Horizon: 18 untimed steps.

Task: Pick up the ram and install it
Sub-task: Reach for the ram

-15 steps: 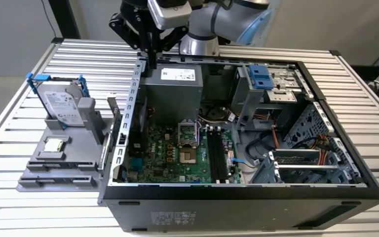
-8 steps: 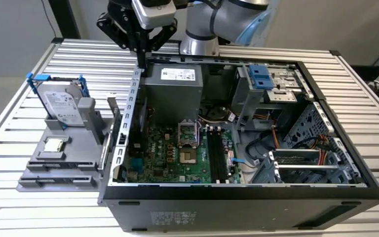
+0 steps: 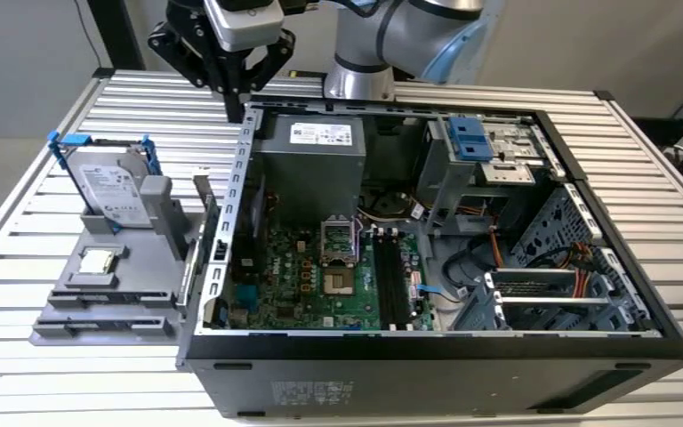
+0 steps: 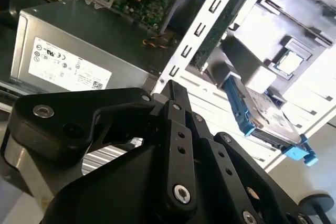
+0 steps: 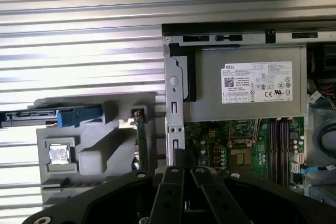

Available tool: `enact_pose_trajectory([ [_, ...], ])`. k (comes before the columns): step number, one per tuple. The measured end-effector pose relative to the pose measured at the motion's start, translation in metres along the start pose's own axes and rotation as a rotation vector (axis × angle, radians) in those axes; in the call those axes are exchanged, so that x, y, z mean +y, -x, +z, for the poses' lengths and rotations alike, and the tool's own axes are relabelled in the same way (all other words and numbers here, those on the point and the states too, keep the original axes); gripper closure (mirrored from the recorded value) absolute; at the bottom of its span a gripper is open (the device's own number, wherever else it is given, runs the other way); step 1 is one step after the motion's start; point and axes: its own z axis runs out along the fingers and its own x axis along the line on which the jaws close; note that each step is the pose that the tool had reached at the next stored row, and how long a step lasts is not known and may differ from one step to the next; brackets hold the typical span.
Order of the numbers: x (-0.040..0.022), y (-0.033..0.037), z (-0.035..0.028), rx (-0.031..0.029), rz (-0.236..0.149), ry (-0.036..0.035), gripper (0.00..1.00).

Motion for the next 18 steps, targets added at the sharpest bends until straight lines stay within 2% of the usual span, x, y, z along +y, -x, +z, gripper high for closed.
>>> enact_pose_trajectory([
  [18, -0.0042, -0.0581, -0.0013, 0.0002, -0.003, 0.0001, 1.00],
])
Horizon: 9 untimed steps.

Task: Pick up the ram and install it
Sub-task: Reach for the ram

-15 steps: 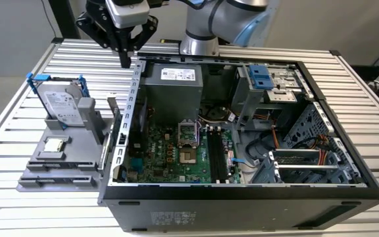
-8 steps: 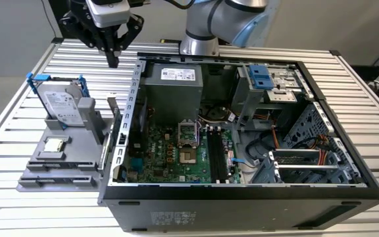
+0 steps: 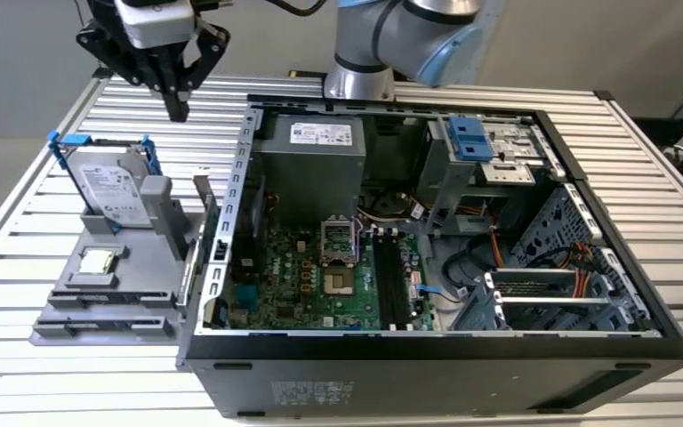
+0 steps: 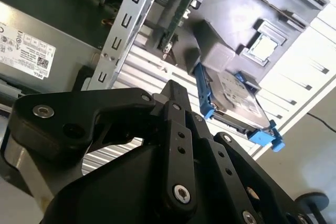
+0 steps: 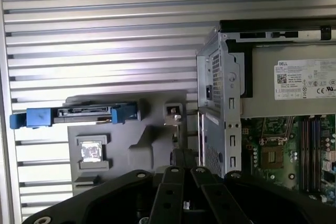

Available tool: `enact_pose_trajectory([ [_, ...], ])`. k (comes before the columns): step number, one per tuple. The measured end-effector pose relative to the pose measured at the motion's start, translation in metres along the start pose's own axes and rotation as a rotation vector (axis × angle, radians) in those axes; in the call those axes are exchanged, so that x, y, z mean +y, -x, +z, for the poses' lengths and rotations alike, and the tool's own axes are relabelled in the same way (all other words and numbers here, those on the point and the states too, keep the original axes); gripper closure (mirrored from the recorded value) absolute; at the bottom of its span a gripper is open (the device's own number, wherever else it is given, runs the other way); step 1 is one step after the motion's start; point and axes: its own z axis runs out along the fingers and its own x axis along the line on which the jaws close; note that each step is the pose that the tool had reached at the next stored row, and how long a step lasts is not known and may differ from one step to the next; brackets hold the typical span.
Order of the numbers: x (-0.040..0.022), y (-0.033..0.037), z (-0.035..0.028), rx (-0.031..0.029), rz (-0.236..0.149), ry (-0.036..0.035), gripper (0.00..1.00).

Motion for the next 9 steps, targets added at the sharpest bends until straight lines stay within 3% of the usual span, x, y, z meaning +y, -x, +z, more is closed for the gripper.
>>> enact_pose_trajectory([
  [9, -0.0036, -0.0345, -0.0008, 0.0001, -0.002, 0.0000, 1.00],
])
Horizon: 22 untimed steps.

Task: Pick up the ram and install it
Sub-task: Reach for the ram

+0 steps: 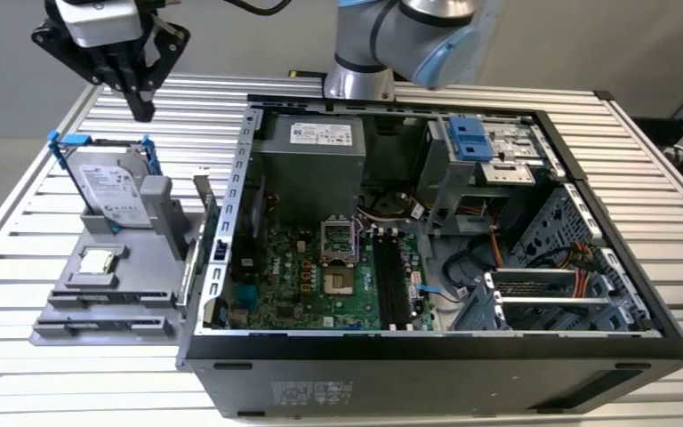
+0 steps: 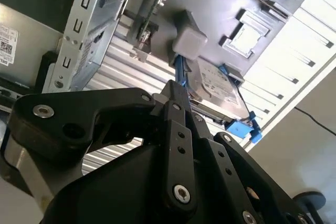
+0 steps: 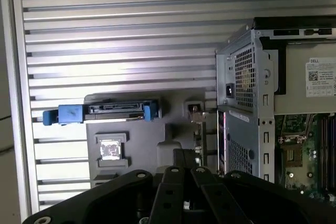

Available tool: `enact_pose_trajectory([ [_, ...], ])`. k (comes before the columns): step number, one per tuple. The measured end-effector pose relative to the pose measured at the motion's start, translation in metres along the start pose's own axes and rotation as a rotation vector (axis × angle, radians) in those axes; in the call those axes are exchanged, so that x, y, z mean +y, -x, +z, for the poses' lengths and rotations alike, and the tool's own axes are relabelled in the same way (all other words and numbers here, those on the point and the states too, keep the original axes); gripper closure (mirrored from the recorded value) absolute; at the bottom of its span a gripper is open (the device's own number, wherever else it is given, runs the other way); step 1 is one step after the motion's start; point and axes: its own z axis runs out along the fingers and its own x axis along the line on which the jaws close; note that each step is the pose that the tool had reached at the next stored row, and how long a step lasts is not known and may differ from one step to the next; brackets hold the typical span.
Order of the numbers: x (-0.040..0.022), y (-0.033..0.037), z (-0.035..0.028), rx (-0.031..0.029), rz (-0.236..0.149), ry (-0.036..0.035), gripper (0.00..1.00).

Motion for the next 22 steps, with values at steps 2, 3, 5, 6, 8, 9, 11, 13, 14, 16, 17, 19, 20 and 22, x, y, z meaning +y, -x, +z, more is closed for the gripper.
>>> enact_pose_trajectory([
  [2, -0.0009, -0.0074, -0.0002, 0.0000, 0.000, 0.0000, 1.00],
  [3, -0.0014, -0.0110, -0.0003, 0.0000, 0.000, 0.0000, 1.00],
  [5, -0.0023, -0.0175, -0.0004, 0.0000, 0.000, 0.0000, 1.00],
  [6, -0.0028, -0.0208, -0.0006, 0.0001, 0.000, -0.0001, 1.00],
  [8, -0.0037, -0.0272, -0.0007, 0.0000, 0.000, -0.0001, 1.00],
  [9, -0.0041, -0.0302, -0.0007, 0.0000, -0.001, 0.0000, 1.00],
  [11, -0.0047, -0.0361, -0.0009, 0.0001, -0.001, -0.0001, 1.00],
  [13, -0.0053, -0.0415, -0.0011, 0.0001, -0.002, 0.0000, 1.00],
  [14, -0.0056, -0.0439, -0.0011, 0.0001, -0.002, 0.0000, 1.00],
  [16, -0.0060, -0.0485, -0.0012, 0.0001, -0.003, 0.0001, 1.00],
  [17, -0.0062, -0.0506, -0.0013, 0.0002, -0.005, 0.0000, 1.00],
  [19, -0.0063, -0.0527, -0.0013, 0.0003, -0.008, 0.0002, 1.00],
  [20, -0.0063, -0.0527, -0.0013, 0.0003, -0.008, 0.0002, 1.00],
  [22, -0.0063, -0.0527, -0.0013, 0.0003, -0.008, 0.0002, 1.00],
])
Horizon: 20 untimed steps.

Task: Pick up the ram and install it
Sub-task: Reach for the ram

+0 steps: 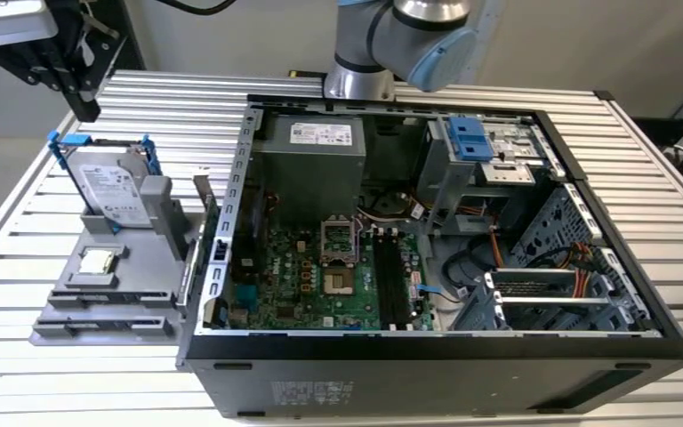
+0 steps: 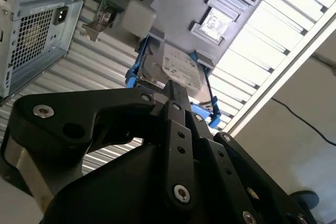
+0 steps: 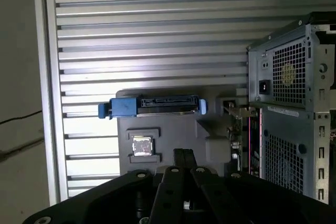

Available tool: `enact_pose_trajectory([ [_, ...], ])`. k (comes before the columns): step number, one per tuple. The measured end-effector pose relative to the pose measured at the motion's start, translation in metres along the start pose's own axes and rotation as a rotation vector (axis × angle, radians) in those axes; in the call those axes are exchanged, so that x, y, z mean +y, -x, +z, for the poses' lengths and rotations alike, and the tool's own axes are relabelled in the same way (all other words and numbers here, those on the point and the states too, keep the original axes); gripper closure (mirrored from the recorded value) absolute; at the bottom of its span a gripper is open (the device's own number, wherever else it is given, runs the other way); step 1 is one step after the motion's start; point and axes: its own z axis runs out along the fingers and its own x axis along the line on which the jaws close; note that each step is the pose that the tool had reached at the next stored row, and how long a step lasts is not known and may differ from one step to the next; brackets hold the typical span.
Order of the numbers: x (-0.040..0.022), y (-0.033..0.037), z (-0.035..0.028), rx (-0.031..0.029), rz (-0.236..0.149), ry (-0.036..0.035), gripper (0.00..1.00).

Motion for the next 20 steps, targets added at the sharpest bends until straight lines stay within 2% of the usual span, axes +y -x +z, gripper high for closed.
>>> enact_pose_trajectory([
  [3, -0.0029, 0.0000, -0.0002, 0.0000, 0.000, 0.0000, 1.00],
  [5, -0.0082, 0.0004, -0.0004, 0.0001, 0.000, -0.0001, 1.00],
  [13, -0.0362, 0.0012, -0.0017, 0.0001, 0.000, 0.0000, 1.00],
  [20, -0.0614, -0.0034, -0.0031, 0.0000, 0.000, -0.0001, 1.00],
])
